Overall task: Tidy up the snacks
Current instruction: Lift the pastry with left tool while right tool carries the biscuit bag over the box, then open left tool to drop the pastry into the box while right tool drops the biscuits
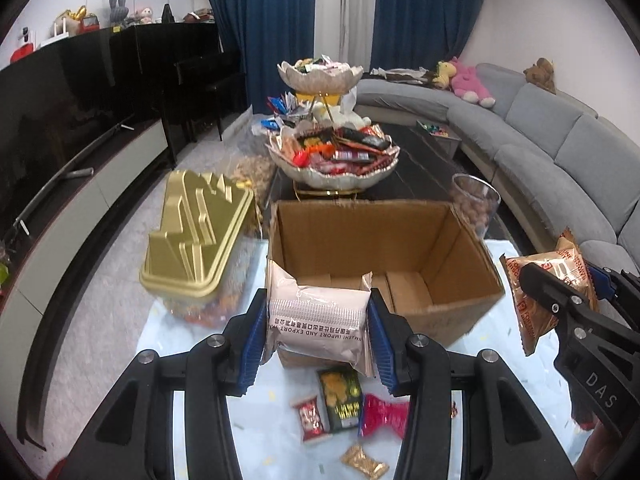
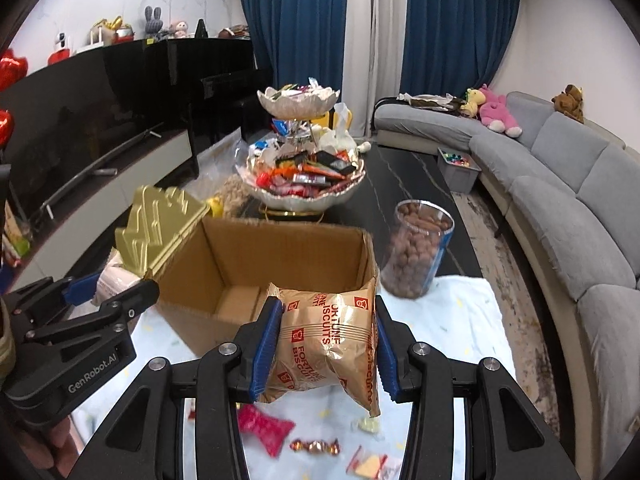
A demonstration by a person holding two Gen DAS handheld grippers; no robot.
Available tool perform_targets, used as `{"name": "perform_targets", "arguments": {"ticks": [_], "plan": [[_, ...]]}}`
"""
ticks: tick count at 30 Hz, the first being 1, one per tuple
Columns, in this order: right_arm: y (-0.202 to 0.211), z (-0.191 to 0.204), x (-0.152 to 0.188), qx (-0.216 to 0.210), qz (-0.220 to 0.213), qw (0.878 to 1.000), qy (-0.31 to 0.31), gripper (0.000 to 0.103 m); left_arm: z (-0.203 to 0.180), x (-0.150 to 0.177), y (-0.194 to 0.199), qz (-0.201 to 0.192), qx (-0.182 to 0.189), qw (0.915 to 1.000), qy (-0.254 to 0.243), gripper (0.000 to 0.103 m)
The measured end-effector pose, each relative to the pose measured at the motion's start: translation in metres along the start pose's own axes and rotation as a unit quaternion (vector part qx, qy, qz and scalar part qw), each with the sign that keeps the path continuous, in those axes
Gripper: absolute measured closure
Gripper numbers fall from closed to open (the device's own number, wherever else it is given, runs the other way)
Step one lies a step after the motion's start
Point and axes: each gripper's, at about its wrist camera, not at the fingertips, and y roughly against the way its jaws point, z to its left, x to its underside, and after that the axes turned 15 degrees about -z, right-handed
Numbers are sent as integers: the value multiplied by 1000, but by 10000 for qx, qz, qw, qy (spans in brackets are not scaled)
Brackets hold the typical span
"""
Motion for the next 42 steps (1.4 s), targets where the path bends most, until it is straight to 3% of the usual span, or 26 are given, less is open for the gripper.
{"name": "perform_targets", "arguments": {"ticks": [17, 35, 38, 40, 42], "plan": [[-57, -3, -28, 111, 64, 9999, -105, 58, -9, -35, -55, -12, 36, 9998, -185, 56], [-108, 0, -33, 15, 419, 9991, -60, 57, -5, -32, -97, 397, 15, 9990, -206, 54], [-109, 1, -33, -61, 422, 9991, -37, 55, -6, -31, -98, 404, 49, 9989, -218, 46], [-110, -1, -34, -57, 465, 9989, -68, 45, -6, -31, -97, 367, -29, 9990, -250, 30], [-111, -3, -34, -17, 494, 9987, -116, 33, -3, -33, -94, 308, -88, 9993, -216, 22]]}}
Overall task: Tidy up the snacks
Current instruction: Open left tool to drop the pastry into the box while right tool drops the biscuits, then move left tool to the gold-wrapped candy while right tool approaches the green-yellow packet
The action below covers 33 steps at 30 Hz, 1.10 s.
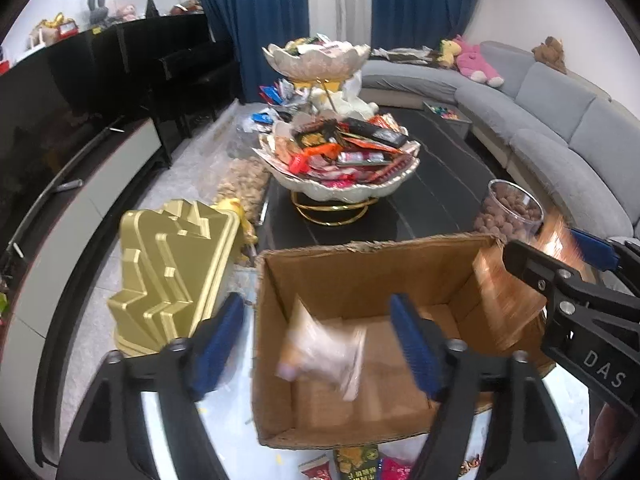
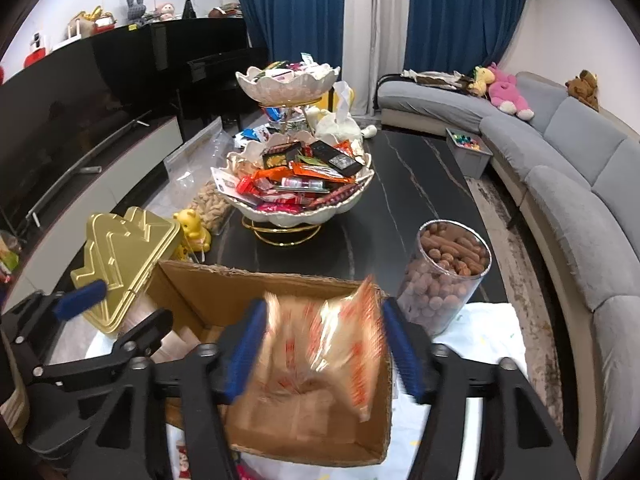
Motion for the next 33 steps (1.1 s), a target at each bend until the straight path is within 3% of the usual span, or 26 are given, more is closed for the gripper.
{"name": "perform_targets", "arguments": {"ticks": [4, 13, 23, 33], "plan": [[5, -6, -1, 67, -83, 9998, -141, 22, 7, -2, 3, -13, -48, 9999, 111, 13], [26, -9, -3, 205, -188, 9995, -122, 22, 13, -1, 22, -102, -42, 9998, 167, 8], [77, -9, 1, 296, -425, 9985, -169, 22, 11, -1, 68, -375, -19, 9990, 246, 4], [125, -12, 25, 492, -614, 9969, -29, 22, 4, 25, 116, -511, -12, 9986, 139, 4]]}}
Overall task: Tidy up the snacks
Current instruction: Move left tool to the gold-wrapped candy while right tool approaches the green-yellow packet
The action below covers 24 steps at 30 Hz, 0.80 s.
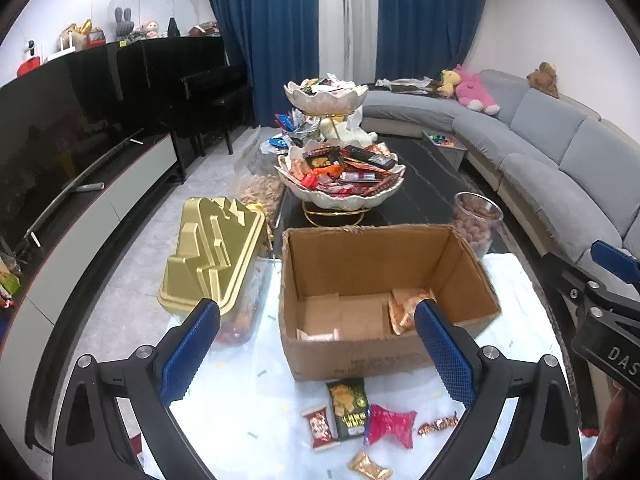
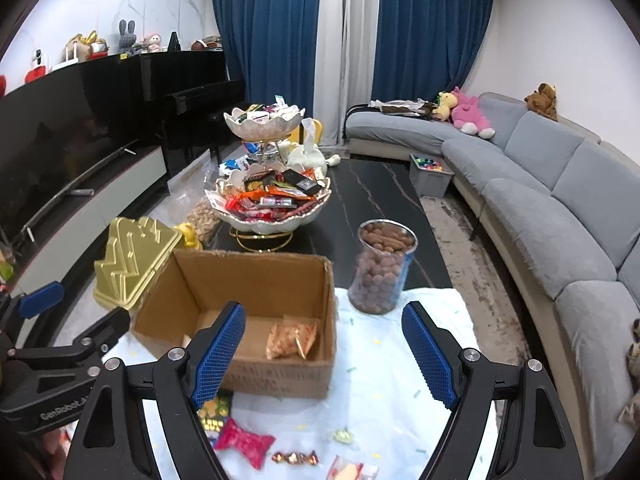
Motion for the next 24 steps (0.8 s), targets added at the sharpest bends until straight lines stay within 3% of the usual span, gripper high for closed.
{"name": "perform_targets", "arguments": {"ticks": [9, 17, 24], "plan": [[37, -12, 29, 5, 54, 9998, -206, 22, -14, 24, 38, -187, 265, 9992, -237, 4], [67, -11, 58, 104, -62, 9999, -118, 22, -25, 56, 65, -573, 498, 9941, -771, 4], [91, -2, 90, 143, -175, 9997, 14, 22, -28, 91, 73, -492, 734, 9916, -949, 4]]}}
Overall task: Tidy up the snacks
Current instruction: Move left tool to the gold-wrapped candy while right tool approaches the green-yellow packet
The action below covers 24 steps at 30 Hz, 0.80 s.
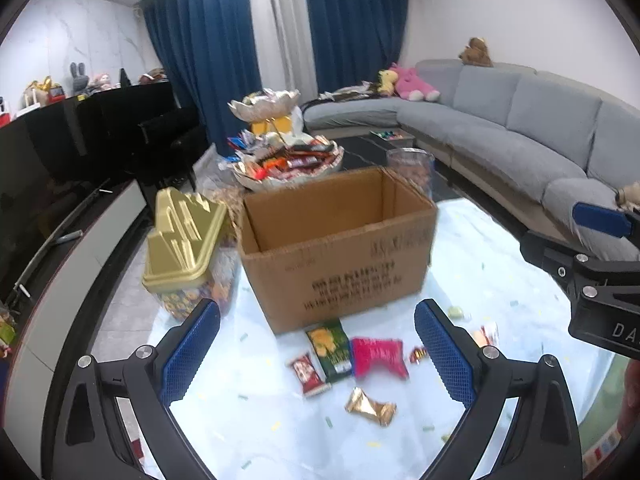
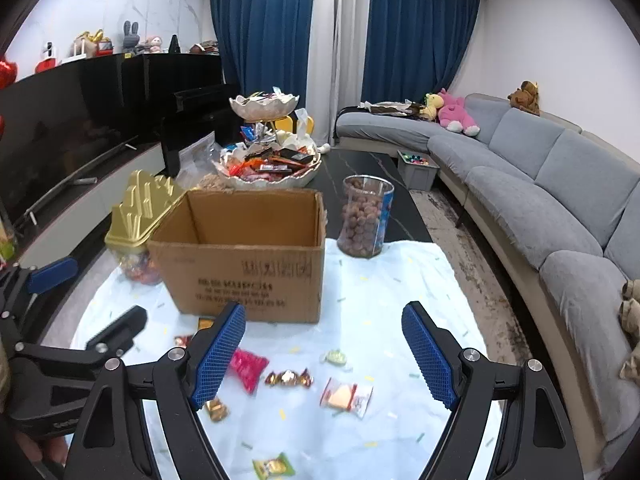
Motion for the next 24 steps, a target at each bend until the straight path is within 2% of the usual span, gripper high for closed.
{"name": "perform_targets", "arguments": {"ticks": [6, 11, 20, 24], "plan": [[16, 5, 28, 44, 24, 10000, 48, 22, -12, 32, 9, 28, 294, 9993, -222, 4], [18, 7, 43, 71, 114, 9999, 98, 22, -14, 55, 8, 168, 434, 9987, -201, 4], [20, 11, 75, 41, 243, 9997, 50, 22, -22, 79, 0, 282, 808, 9957, -364, 4], [18, 15, 93, -34, 446, 9990, 28, 22, -28, 90, -3, 277, 960, 9934, -565, 4]]}}
